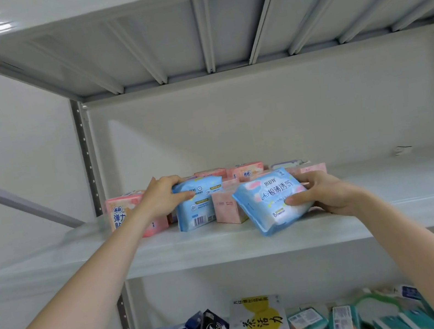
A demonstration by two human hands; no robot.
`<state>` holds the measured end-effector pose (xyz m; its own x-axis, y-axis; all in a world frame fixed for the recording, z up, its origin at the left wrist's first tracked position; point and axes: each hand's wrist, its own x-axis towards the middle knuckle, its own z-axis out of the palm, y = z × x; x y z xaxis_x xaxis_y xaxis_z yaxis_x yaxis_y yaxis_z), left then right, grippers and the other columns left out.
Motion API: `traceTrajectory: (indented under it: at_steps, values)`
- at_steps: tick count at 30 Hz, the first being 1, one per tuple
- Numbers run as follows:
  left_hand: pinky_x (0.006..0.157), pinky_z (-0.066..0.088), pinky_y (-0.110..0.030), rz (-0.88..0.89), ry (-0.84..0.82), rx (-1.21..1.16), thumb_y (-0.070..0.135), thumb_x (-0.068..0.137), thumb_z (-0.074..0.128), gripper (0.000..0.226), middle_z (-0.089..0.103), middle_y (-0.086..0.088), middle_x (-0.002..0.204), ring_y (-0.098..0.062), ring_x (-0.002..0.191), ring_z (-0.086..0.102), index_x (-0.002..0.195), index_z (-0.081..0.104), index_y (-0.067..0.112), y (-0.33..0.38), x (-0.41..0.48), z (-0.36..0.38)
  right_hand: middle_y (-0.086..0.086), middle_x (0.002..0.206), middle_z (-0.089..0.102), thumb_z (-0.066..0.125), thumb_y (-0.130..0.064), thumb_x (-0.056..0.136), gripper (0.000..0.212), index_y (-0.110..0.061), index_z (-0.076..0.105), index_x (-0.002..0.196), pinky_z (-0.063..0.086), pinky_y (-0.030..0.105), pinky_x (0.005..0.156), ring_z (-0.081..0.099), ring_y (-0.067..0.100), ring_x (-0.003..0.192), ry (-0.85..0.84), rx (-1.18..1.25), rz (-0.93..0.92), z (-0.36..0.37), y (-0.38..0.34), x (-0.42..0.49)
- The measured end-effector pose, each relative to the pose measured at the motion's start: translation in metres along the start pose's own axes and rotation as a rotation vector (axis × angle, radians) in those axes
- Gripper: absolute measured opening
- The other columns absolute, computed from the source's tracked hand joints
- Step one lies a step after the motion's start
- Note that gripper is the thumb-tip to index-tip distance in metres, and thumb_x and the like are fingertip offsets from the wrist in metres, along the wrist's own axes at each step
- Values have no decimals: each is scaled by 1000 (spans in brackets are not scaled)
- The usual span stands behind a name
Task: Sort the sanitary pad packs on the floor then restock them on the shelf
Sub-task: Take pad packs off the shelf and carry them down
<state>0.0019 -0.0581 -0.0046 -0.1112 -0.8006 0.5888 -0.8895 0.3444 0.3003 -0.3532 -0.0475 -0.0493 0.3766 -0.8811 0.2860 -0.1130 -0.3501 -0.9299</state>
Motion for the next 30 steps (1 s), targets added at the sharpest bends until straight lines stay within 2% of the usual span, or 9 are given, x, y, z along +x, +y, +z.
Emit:
traceTrajectory:
  at_steps: [2,4,6,10,14,16,21,26,30]
  values:
    - [76,41,-32,0,-6,-53,37,85,70,26,68,1,95,-22,93,59,103,67,18,0,-10,-7,7,110,73,87,-13,57,65,-18,65,118,57,35,78,70,25,101,13,-24,0,3,-3,-6]
    - [70,42,-27,6,-6,-89,37,84,72,22,67,5,94,-17,91,60,101,67,23,1,-19,-14,6,111,73,84,-3,64,59,-17,64,118,55,39,84,69,24,103,14,-51,-17,9,-6,-12]
    - [68,42,-24,14,3,-113,37,81,75,20,67,10,91,-13,86,59,97,66,28,3,-29,-19,8,111,72,81,3,66,63,-16,60,122,55,38,81,69,22,99,56,-82,-31,15,-9,-19]
    - [73,46,-26,27,0,-100,34,75,80,33,67,9,97,-14,87,62,105,65,30,9,-48,-24,7,107,72,84,-4,67,62,-22,58,120,45,21,56,64,18,75,194,-175,-63,30,-13,-41]
    - [77,49,-32,45,107,-83,27,74,80,37,69,4,99,-20,87,62,107,64,26,16,-67,-23,-4,92,67,84,-4,65,50,-24,60,104,43,13,45,64,4,63,399,-163,-100,50,-14,-62]
    - [77,50,-34,28,185,-96,25,74,80,37,69,3,99,-23,89,62,108,64,24,17,-77,-22,-4,93,64,86,-4,63,55,-18,58,109,41,13,42,62,6,67,476,-156,-95,62,-13,-69]
    - [73,47,-31,-28,361,-271,20,75,80,35,65,7,95,-21,82,62,105,62,20,19,-111,-19,-2,101,65,87,-2,61,59,-18,53,107,48,21,54,66,14,84,596,-26,-119,84,-2,-88]
    - [81,54,-39,-83,352,-355,16,76,79,35,63,5,99,-25,86,64,106,62,19,27,-151,-24,-4,104,62,87,-9,62,62,-19,51,111,51,26,67,65,12,92,627,53,-90,96,11,-115]
    - [79,51,-32,-127,348,-384,15,76,80,35,65,2,104,-21,87,65,107,63,18,41,-190,-23,-4,104,64,87,-11,62,59,-22,52,108,52,26,65,65,11,92,605,76,-51,98,17,-147]
